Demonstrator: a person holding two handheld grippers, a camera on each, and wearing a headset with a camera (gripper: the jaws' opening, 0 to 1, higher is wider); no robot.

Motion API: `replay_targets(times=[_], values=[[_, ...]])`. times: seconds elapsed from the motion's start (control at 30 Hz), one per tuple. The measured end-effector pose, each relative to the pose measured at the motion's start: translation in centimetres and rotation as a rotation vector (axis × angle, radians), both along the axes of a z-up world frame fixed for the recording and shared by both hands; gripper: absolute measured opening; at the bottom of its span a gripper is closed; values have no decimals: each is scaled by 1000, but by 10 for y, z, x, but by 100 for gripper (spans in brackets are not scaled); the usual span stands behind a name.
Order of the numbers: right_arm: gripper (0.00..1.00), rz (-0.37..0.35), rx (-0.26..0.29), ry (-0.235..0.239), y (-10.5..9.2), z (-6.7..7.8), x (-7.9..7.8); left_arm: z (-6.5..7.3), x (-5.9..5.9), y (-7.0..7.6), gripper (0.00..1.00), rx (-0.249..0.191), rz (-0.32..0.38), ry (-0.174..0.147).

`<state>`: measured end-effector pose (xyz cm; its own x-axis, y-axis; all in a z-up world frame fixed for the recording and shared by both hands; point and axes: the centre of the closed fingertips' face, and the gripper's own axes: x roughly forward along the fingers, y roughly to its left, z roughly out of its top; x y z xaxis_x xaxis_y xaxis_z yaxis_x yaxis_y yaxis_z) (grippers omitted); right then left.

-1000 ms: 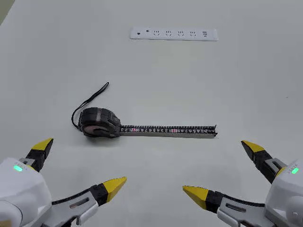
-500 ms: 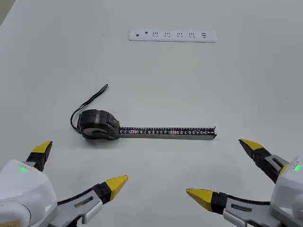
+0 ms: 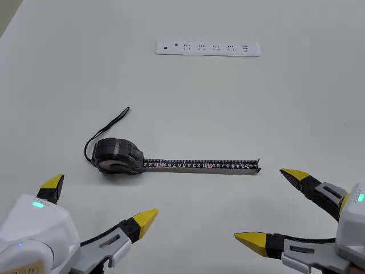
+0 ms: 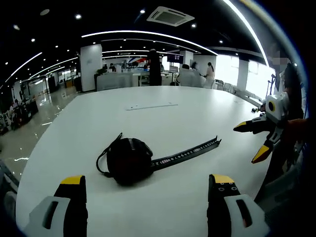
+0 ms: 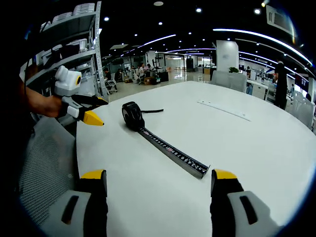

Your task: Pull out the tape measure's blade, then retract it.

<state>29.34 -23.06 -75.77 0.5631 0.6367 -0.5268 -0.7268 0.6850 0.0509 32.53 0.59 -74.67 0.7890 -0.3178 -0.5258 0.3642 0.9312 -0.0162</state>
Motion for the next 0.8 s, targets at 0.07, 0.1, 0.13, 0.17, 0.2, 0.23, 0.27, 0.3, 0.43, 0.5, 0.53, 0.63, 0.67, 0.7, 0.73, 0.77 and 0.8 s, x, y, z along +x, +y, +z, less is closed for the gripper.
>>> replay_targets(times=[0.07, 0.1, 0.13, 0.17, 0.2, 0.23, 0.27, 0.3, 0.43, 0.5, 0.53, 0.63, 0.67, 0.7, 0.73, 0.77, 0.8], values=[[86, 12, -6, -4, -2, -1, 3, -1, 3, 1, 100, 1, 11, 2], [85, 25, -12, -5, -4, -2, 5, -2, 5, 2, 100, 0, 17, 3], [83, 36, -17, -5, -5, -2, 5, -3, 6, 3, 100, 1, 22, 4], [82, 45, -20, -5, -6, -3, 8, -3, 8, 3, 100, -1, 28, 4], [81, 57, -25, -9, -6, -3, 9, -4, 10, 3, 100, 0, 33, 4], [80, 65, -28, -9, -6, -4, 9, -4, 11, 3, 100, 2, 36, 5], [78, 86, -36, -10, -7, -4, 12, -4, 14, 3, 100, -1, 43, 4], [77, 92, -42, -15, -8, -5, 14, -5, 16, 3, 100, -2, 48, 5], [72, 115, -31, -9, -13, -5, 24, -7, 22, 1, 99, -7, 53, 7], [70, 128, -27, -15, -15, -5, 29, -8, 24, 1, 99, -11, 56, 8], [69, 137, -28, -13, -15, -6, 31, -8, 26, 1, 99, -11, 61, 9], [69, 170, -35, -12, -18, -9, 36, -10, 30, 2, 99, -19, 74, 9], [68, 186, -37, -11, -18, -11, 38, -11, 32, 2, 99, -18, 78, 11], [67, 188, -39, -11, -19, -11, 39, -11, 32, 2, 99, -18, 79, 10], [67, 201, -44, -12, -22, -14, 42, -12, 33, 2, 98, -18, 81, 9], [66, 208, -45, -11, -22, -15, 43, -12, 34, 2, 98, -15, 84, 6], [65, 229, -48, -12, -23, -16, 44, -12, 36, 3, 98, -10, 88, 4]])
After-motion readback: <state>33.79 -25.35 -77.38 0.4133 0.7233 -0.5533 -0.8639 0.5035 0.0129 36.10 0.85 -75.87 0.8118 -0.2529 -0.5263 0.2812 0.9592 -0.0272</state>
